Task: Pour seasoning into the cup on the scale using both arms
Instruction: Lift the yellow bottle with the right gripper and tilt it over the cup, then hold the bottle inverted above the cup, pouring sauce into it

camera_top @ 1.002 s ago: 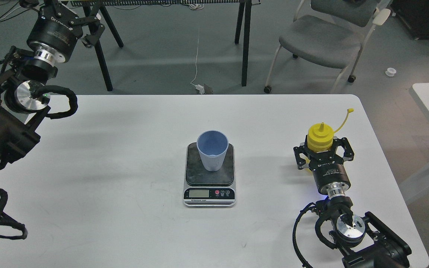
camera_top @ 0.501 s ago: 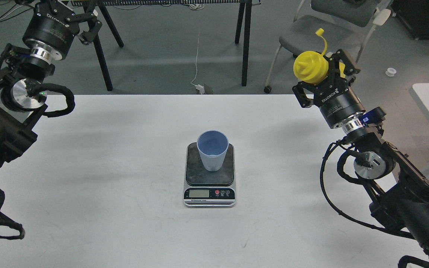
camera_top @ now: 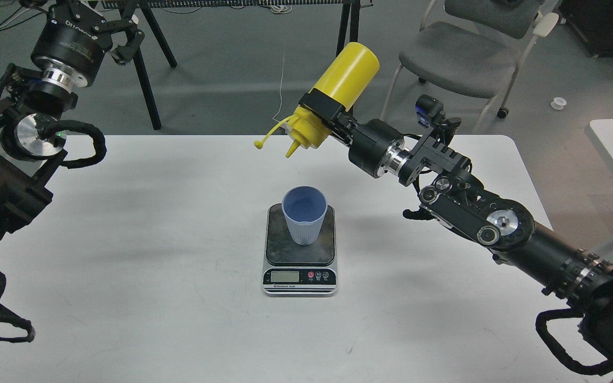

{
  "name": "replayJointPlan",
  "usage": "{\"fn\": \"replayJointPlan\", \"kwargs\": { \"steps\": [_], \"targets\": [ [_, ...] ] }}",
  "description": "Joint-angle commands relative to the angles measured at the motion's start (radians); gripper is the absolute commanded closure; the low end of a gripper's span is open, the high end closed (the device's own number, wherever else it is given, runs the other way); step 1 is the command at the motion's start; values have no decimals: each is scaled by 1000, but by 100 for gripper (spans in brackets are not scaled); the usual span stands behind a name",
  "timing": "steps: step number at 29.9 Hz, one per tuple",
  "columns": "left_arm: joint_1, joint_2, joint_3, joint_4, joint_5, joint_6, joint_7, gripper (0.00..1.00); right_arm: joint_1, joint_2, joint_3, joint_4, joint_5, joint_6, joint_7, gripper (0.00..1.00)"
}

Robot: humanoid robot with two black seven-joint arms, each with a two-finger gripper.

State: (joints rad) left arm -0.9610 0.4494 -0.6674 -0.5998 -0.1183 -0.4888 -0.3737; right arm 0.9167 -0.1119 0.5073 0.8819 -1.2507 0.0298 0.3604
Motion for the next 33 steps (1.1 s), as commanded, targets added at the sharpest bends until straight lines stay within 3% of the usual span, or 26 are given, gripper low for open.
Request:
{"fn": "replayJointPlan", "kwargs": {
  "steps": [1,4,12,19,33],
  "targets": [
    [1,5,0,0,-4,0,-17,1,92,-12,-97,-53,-82,-8,23,57],
    [1,5,0,-2,-4,0,-50,1,148,-14,-182,-60,-121,-22,25,59],
    [13,2,2,0,-4,0,-51,1,198,-15,-331,-61,-249,-56,25,59],
    [21,-3,0,0,-4,0,-53,1,186,-11,-358,-130,-272,-102,40,59],
    [21,-2,0,-2,-4,0,-53,1,154,15,-352,-126,-265,-126,43,59]
  ]
}}
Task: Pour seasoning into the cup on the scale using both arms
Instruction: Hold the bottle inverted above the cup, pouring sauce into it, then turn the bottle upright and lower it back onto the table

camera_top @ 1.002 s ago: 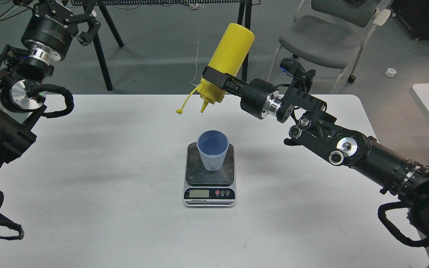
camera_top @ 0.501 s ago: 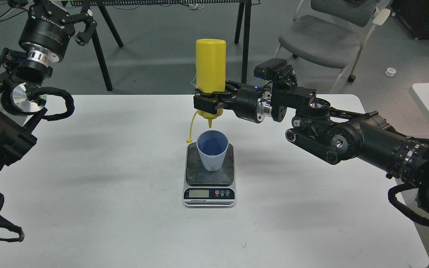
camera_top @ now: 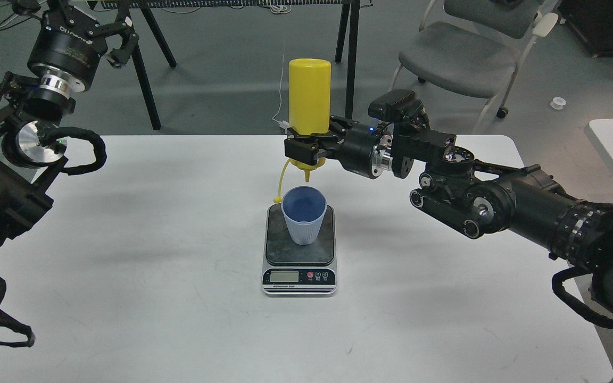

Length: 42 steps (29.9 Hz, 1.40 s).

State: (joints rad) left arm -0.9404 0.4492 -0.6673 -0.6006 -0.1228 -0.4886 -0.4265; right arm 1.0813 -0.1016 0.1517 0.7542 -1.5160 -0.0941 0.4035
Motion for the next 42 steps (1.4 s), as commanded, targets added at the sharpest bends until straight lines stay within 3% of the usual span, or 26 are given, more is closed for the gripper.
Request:
{"fn": "replayJointPlan", "kwargs": {
  "steps": [1,8,16,23,29,35,37,42],
  "targets": [
    [0,-3,0,1,0,0,0,1,-12,5,11,5,9,-9,1,59],
    [0,-6,0,1,0,0,6,0,-64,-23,153,91,213,0,-6,59],
    [0,-10,2,1,0,0,8,0,-119,-260,193,329,797,50,-11,59],
    [0,-12,6,-1,0,0,8,0,-374,-359,382,510,1103,66,-3,59],
    [0,-10,6,-1,2,0,11,0,-642,-323,673,511,1330,246,-15,61],
    [3,-15,8,-1,2,0,11,0,-807,-305,749,462,1641,532,-12,60],
    [8,-26,11,-1,2,0,11,0,-824,-273,750,429,1691,583,-11,60],
    [9,-27,17,-2,9,0,14,0,-888,-207,766,401,1810,583,-11,60]
  ]
}}
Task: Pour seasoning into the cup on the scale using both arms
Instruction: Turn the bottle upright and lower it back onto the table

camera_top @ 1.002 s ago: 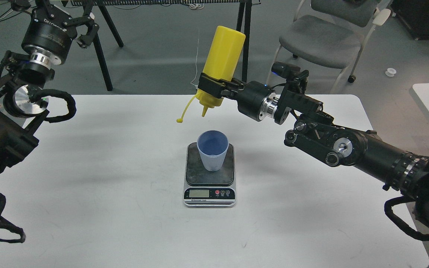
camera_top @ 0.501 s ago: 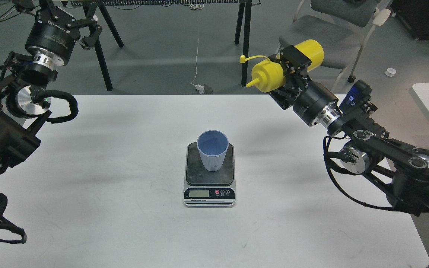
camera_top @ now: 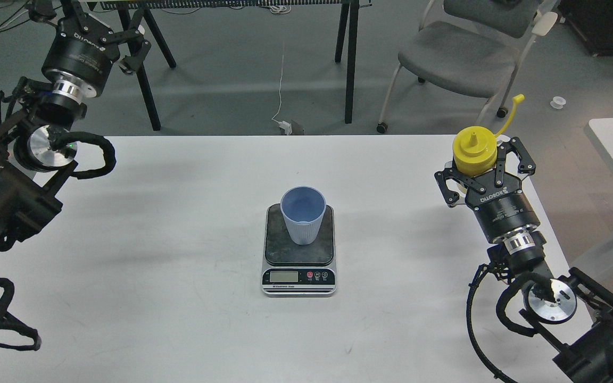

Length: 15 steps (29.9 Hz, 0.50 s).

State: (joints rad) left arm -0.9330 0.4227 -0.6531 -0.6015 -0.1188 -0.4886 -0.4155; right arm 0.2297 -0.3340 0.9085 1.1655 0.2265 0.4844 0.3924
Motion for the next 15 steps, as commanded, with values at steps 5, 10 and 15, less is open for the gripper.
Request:
{"fn": "replayJointPlan", "kwargs": {
  "steps": [5,10,15],
  "targets": [
    [0,-1,4,0,5,0,6,0,-46,107,7,-67,99,4,-4,58],
    [-1,-1,10,0,7,0,6,0,-47,162,1,-150,97,4,-4,58],
    [0,-2,10,0,7,0,6,0,-47,194,1,-210,97,4,-4,57]
  ]
}}
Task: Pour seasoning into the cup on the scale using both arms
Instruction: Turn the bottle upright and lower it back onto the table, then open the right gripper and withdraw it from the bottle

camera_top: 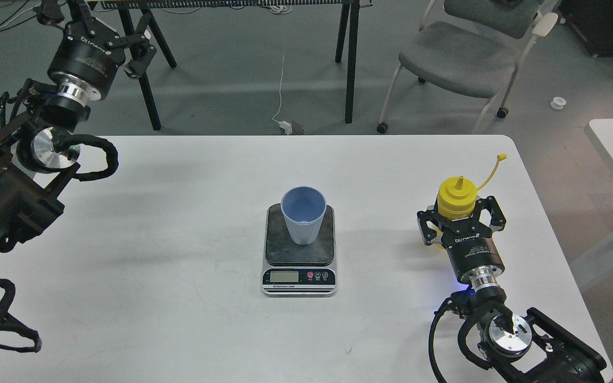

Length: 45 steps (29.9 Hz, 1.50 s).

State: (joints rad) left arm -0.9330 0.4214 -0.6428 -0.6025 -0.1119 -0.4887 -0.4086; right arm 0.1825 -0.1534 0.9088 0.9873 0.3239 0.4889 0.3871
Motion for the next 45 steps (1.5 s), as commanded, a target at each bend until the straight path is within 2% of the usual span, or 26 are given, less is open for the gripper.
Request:
{"fn": "replayJointPlan", "kwargs": {
  "steps": [1,12,14,16,30,34,45],
  "targets": [
    [0,-1,0,0,0,0,-1,0,0,14,-1,-33,0,0,1,56],
    [-3,-3,0,0,0,0,-1,0,-3,14,-4,-7,1,0,0,28],
    [-1,-3,0,1,0,0,-1,0,-8,14,-5,17,1,0,1,19],
    [-1,-3,0,1,0,0,-1,0,-21,14,5,34,1,0,9,3],
    [2,-4,0,-28,0,0,-6,0,-156,-38,47,152,1,0,13,1],
    [19,-1,-1,-92,0,0,-7,0,-185,-86,56,192,1,0,13,1],
    [20,10,-1,-92,1,0,-7,0,-319,-184,48,309,-6,0,12,1]
  ]
}}
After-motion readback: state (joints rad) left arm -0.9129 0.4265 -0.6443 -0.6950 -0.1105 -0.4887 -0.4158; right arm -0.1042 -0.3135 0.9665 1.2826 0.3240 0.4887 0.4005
